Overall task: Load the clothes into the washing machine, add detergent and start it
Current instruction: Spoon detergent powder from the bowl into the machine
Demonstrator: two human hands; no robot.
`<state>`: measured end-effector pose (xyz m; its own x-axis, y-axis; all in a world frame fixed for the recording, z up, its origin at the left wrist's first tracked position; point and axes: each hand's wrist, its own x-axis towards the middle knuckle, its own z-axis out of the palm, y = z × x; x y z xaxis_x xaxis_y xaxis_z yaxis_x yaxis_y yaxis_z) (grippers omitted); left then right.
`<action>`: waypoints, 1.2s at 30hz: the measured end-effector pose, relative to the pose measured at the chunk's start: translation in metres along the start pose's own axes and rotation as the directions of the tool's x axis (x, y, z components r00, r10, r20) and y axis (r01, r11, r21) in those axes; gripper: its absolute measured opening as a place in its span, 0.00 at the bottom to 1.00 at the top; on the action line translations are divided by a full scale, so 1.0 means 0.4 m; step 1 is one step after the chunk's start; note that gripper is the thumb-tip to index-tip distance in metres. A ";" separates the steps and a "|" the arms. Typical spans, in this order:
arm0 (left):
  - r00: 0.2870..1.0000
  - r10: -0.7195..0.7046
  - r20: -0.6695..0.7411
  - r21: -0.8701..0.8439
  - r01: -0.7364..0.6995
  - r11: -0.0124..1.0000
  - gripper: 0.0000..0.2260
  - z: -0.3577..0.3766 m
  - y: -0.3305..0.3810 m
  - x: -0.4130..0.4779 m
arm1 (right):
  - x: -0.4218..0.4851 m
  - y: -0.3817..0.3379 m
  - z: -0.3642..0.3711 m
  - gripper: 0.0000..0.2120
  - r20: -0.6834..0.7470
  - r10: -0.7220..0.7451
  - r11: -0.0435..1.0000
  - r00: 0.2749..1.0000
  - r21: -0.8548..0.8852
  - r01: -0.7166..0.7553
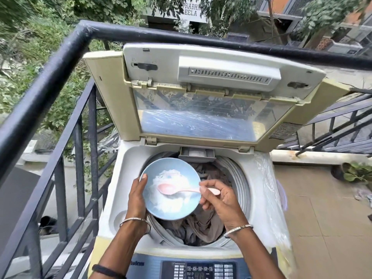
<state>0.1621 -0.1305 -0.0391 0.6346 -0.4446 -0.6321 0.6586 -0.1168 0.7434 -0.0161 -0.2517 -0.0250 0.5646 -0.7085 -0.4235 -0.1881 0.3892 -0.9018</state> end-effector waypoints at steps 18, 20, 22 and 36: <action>0.996 0.067 -0.058 -0.114 -0.073 0.991 0.16 -0.074 0.037 -0.027 | 0.269 -0.022 0.071 0.38 0.014 0.475 0.504 0.880 0.816 -0.285; 0.996 0.063 -0.056 -0.123 -0.069 0.990 0.15 -0.081 0.037 -0.025 | 0.290 -0.032 0.081 0.37 0.014 0.461 0.473 0.887 0.842 -0.259; 0.997 0.051 -0.051 -0.127 -0.057 0.990 0.18 -0.090 0.037 -0.025 | 0.304 -0.052 0.093 0.37 0.043 0.475 0.436 0.879 0.857 -0.277; 0.999 0.042 -0.009 -0.148 -0.043 0.988 0.21 -0.091 0.032 0.022 | 0.343 -0.107 0.094 0.37 0.026 0.432 0.492 0.902 0.831 -0.260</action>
<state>0.1906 -0.1037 -0.0431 0.6656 -0.4410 -0.6021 0.6833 0.0356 0.7293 0.0996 -0.3436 -0.0412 0.4486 -0.4553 -0.7691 0.4289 0.8646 -0.2616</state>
